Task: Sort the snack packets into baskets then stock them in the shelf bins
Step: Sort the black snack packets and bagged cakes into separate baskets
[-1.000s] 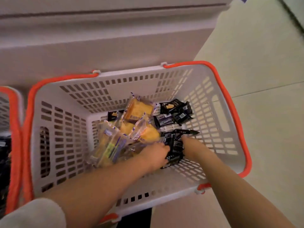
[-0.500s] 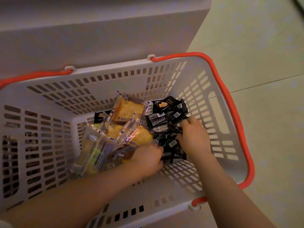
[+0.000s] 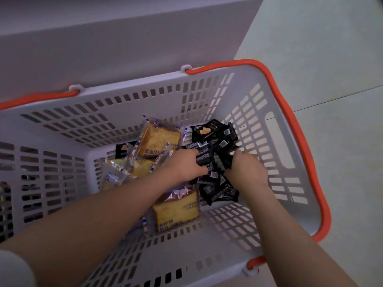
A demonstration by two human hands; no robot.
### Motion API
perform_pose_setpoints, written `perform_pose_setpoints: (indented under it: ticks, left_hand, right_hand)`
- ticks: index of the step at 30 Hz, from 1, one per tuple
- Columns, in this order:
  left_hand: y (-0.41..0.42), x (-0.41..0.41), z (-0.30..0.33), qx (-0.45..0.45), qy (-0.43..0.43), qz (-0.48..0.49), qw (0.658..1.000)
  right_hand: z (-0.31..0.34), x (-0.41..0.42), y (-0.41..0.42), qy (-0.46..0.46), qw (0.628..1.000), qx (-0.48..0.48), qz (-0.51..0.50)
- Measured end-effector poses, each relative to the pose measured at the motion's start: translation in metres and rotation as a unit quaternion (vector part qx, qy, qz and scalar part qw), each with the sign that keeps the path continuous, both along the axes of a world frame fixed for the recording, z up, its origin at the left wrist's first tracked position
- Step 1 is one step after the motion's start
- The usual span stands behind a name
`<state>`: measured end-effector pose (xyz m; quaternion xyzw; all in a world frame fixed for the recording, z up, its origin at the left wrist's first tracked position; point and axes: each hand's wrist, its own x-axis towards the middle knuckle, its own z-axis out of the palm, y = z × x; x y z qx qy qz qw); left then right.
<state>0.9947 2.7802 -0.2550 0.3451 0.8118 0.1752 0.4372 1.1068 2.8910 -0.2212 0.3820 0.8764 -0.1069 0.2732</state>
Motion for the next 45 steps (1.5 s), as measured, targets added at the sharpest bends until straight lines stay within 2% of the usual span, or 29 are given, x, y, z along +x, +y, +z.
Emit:
perform_pose_setpoints:
  ticks: [2, 4, 7, 9, 15, 20, 23, 24, 28, 30, 32, 36, 38, 41, 45]
  left_hand:
    - [0.005, -0.002, -0.007, -0.007, -0.014, 0.004, 1.0]
    - [0.009, -0.003, -0.012, -0.011, -0.024, -0.024, 0.999]
    - [0.012, -0.003, -0.014, -0.033, -0.026, -0.107, 0.993]
    - [0.015, 0.0, -0.013, -0.05, -0.038, -0.14, 0.988]
    - [0.028, 0.017, 0.0, -0.122, -0.006, -0.228, 0.966]
    - [0.027, 0.02, 0.008, -0.14, 0.013, -0.238, 0.961]
    - [0.016, 0.011, 0.016, -0.107, 0.016, -0.196, 0.975]
    - [0.01, 0.007, 0.02, -0.088, 0.023, -0.188, 0.978]
    - [-0.024, -0.008, 0.035, -0.01, 0.067, -0.152, 0.986]
    - [-0.044, -0.012, 0.041, 0.019, 0.071, -0.095, 0.993]
    - [-0.061, -0.012, 0.048, 0.059, 0.057, -0.018, 0.996]
    - [-0.083, -0.005, 0.062, 0.13, -0.011, 0.122, 0.984]
    - [-0.095, -0.004, 0.071, 0.147, -0.031, 0.188, 0.971]
    - [-0.119, -0.003, 0.086, 0.168, -0.053, 0.282, 0.943]
    - [-0.165, -0.005, 0.113, 0.198, -0.079, 0.375, 0.902]
  right_hand:
    - [0.012, 0.002, 0.004, 0.005, 0.999, -0.008, -0.043]
    - [0.023, 0.01, 0.005, -0.049, 0.997, -0.035, -0.058]
    - [0.03, 0.021, 0.004, -0.154, 0.974, -0.157, -0.051]
    - [0.029, 0.024, 0.002, -0.173, 0.962, -0.209, -0.034]
    - [0.006, 0.025, -0.004, -0.147, 0.977, -0.123, 0.094]
    - [-0.008, 0.028, 0.0, -0.125, 0.977, -0.165, 0.043]
    - [-0.015, 0.027, 0.002, -0.059, 0.976, -0.208, -0.012]
    - [-0.017, 0.027, 0.002, -0.041, 0.977, -0.21, -0.004]
    - [-0.024, 0.02, -0.01, -0.08, 0.973, -0.155, 0.154]
    - [-0.027, 0.018, -0.019, -0.113, 0.963, -0.135, 0.206]
    - [-0.028, 0.017, -0.025, -0.129, 0.958, -0.148, 0.209]
    - [-0.016, 0.019, -0.036, -0.121, 0.959, -0.119, 0.227]
    - [-0.002, 0.019, -0.039, -0.062, 0.976, -0.099, 0.182]
    - [0.027, 0.017, -0.049, 0.066, 0.986, -0.151, 0.035]
    - [0.08, 0.002, -0.08, 0.224, 0.935, -0.252, -0.114]
